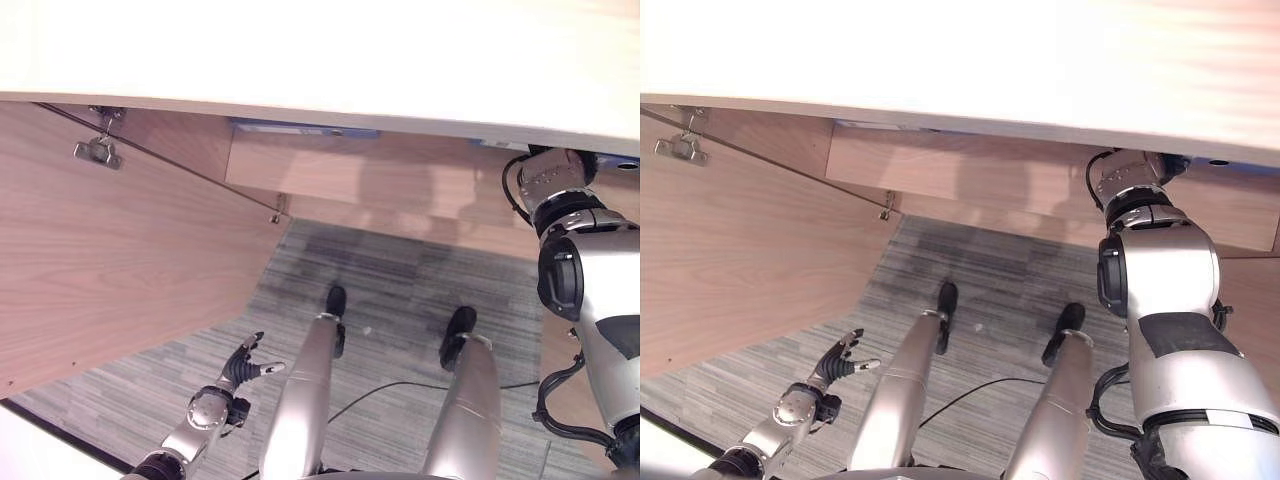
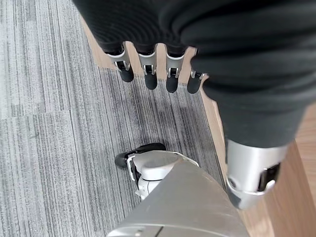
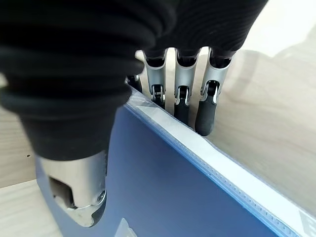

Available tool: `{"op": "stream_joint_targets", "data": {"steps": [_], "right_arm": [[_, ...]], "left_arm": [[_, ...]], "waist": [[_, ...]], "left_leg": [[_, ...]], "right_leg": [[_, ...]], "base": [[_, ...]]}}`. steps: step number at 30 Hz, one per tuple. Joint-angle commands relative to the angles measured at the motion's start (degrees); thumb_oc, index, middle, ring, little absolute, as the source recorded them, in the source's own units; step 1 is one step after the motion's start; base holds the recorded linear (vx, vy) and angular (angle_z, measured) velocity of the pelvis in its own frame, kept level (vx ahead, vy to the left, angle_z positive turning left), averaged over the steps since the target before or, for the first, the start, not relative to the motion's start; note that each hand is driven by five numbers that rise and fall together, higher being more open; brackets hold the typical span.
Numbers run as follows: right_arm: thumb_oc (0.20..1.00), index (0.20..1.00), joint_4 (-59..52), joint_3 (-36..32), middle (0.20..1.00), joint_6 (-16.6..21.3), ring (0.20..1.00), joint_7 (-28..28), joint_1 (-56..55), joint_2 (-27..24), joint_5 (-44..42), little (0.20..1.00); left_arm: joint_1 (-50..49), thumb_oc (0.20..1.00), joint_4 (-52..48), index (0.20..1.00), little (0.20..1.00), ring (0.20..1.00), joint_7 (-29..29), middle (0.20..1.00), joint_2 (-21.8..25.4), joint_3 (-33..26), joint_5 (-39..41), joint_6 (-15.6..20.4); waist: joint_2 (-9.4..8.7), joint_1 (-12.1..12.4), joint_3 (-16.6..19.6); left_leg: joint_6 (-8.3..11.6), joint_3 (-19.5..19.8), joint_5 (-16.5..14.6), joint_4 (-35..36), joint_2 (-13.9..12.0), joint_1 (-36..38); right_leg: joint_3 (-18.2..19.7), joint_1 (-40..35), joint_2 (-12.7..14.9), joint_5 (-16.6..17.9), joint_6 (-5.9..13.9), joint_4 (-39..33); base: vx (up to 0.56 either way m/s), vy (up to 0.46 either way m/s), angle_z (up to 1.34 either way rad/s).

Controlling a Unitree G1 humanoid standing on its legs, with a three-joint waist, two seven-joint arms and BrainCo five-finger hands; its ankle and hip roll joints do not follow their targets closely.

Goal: Put the empty folder in the office cabinet

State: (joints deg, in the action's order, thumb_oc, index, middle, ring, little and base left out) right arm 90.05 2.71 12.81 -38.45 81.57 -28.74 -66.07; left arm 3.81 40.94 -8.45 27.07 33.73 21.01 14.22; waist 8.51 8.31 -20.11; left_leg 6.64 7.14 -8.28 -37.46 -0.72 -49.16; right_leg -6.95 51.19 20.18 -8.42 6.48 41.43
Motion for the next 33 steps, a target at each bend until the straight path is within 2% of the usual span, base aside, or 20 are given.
{"op": "stream_joint_targets", "data": {"steps": [1, 5, 12, 18, 25, 28, 29, 33], "right_arm": [[1.000, 1.000, -3.26, -1.18, 1.000, 1.23, 1.000, -1.75, -1.35, 3.34, 2.81, 1.000], [1.000, 1.000, -5.01, -1.74, 1.000, 1.58, 1.000, -2.26, -4.81, 7.39, 4.24, 1.000], [1.000, 1.000, -4.84, -2.46, 1.000, 1.79, 1.000, -1.48, -6.73, 7.04, 3.98, 1.000], [1.000, 1.000, -9.87, 0.95, 1.000, 2.25, 1.000, 0.39, -4.62, 6.40, 5.86, 1.000], [1.000, 1.000, -17.09, 6.83, 1.000, 2.86, 1.000, 3.67, 1.53, -0.08, 10.69, 1.000], [1.000, 1.000, -20.07, 7.46, 1.000, 3.71, 1.000, 4.04, 2.32, -0.90, 11.41, 1.000], [1.000, 1.000, -22.12, 7.99, 1.000, 4.31, 1.000, 5.11, 3.90, -3.25, 11.41, 1.000], [1.000, 1.000, -21.94, 9.45, 1.000, 4.72, 1.000, 6.45, 7.60, -7.32, 11.41, 1.000]], "left_arm": [[3.29, 1.000, 2.29, 1.000, 1.000, 1.000, -1.74, 1.000, 0.69, -1.21, 0.20, 0.88], [4.17, 1.000, 4.60, 1.000, 1.000, 1.000, -2.30, 1.000, -0.70, -2.30, 1.87, 0.68], [3.80, 1.000, 5.19, 1.000, 1.000, 1.000, -2.12, 1.000, -0.91, -3.00, 3.39, 0.56], [2.83, 1.000, 4.74, 1.000, 1.000, 1.000, -0.92, 1.000, 0.13, -3.88, 3.77, 0.22], [0.76, 1.000, 3.22, 1.000, 1.000, 1.000, 1.09, 1.000, 1.38, -5.95, 5.54, -0.40], [-0.40, 1.000, 1.43, 1.000, 1.000, 1.000, 1.79, 1.000, 2.06, -5.87, 5.47, -0.50], [-1.32, 1.000, 0.73, 1.000, 1.000, 1.000, 2.81, 1.000, 2.67, -5.76, 4.95, -0.68], [-2.33, 1.000, -0.21, 1.000, 1.000, 1.000, 4.48, 1.000, 3.46, -5.15, 4.54, -0.58]], "waist": [[0.14, 0.63, -4.65], [-0.65, -0.36, -4.92], [-0.80, -0.52, -5.39], [-0.81, -0.31, -5.63], [-1.14, 0.03, -5.03], [-1.08, 0.29, -4.92], [-1.05, 0.57, -4.68], [-0.82, 1.26, -4.34]], "left_leg": [[0.11, 2.10, -4.95, 4.18, -1.63, 4.35], [0.18, 2.23, -5.07, 4.42, -1.91, 5.65], [0.35, 2.50, -5.82, 3.24, -2.30, 5.98], [0.52, 2.41, -4.53, 5.20, -2.63, 5.91], [0.65, 2.71, -3.71, 6.53, -2.67, 6.36], [0.65, 2.78, -3.48, 7.03, -2.65, 6.62], [0.68, 2.99, -3.28, 7.39, -2.56, 6.67], [0.82, 3.32, -2.90, 8.14, -2.49, 7.02]], "right_leg": [[-0.79, -7.82, -1.05, -10.70, 1.60, 4.88], [-0.75, -9.05, -1.32, -10.98, 1.25, 4.73], [-1.01, -9.51, -1.35, -11.70, 1.13, 5.61], [-1.20, -8.82, -1.71, -10.77, 1.29, 4.88], [-1.68, -9.69, -1.67, -10.02, 1.36, 3.79], [-1.84, -9.85, -1.63, -9.86, 1.44, 3.61], [-2.01, -10.06, -1.52, -9.64, 1.60, 3.27], [-2.60, -10.48, -1.25, -9.54, 1.83, 3.02]], "base": [[-0.03, -0.035, -0.08], [-0.02, -0.041, -0.04], [-0.01, -0.026, 0.01], [-0.01, -0.010, 0.00], [-0.01, -0.017, 0.02], [0.00, 0.000, 0.00], [0.00, 0.000, 0.00], [0.00, -0.008, 0.04]]}}
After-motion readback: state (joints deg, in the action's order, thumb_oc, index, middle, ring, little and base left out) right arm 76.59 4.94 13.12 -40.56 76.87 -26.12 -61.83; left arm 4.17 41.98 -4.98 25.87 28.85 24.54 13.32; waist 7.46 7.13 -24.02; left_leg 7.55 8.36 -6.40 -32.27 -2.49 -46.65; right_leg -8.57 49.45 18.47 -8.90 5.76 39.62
